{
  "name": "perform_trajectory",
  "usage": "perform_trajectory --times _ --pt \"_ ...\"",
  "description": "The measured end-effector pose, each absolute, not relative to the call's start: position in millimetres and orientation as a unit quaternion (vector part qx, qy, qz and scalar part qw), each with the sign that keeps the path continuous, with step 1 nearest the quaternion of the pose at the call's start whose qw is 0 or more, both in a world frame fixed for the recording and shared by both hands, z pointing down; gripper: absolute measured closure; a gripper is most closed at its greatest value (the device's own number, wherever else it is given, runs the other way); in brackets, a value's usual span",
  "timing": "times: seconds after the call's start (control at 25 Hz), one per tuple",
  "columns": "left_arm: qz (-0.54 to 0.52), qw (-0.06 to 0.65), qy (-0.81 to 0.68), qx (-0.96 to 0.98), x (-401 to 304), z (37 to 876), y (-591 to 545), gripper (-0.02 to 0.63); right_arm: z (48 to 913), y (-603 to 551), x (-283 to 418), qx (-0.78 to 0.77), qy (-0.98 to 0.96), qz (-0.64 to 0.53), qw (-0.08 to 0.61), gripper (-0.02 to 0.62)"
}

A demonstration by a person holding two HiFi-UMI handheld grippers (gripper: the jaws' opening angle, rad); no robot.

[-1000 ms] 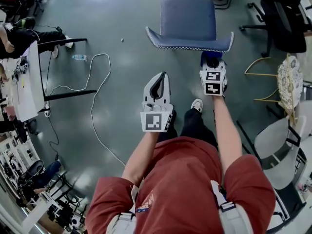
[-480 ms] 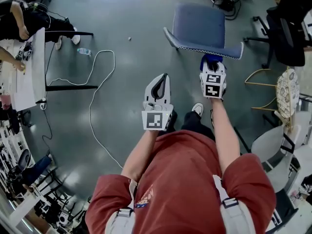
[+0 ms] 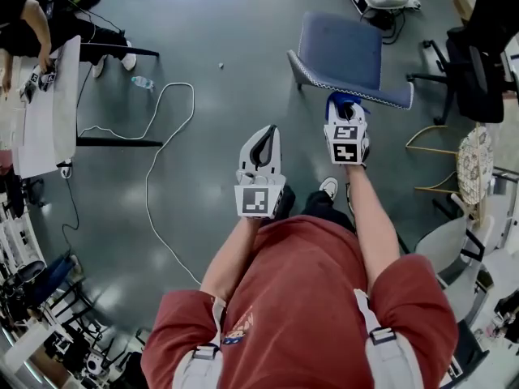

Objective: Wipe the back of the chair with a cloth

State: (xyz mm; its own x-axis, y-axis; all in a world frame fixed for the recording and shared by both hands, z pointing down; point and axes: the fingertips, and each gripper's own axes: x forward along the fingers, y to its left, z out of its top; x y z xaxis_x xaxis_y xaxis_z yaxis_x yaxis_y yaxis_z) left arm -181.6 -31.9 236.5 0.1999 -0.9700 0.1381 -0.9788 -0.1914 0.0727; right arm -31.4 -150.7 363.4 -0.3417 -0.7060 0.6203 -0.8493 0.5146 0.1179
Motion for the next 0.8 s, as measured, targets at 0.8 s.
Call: perform_trajectory --times 0.8 --pt "0.054 0.056 -0.647 0.759 -259.4 228.7 -18.4 0.592 373.9 -152.1 -126.2 0.466 -0.825 0.146 0.285 0.533"
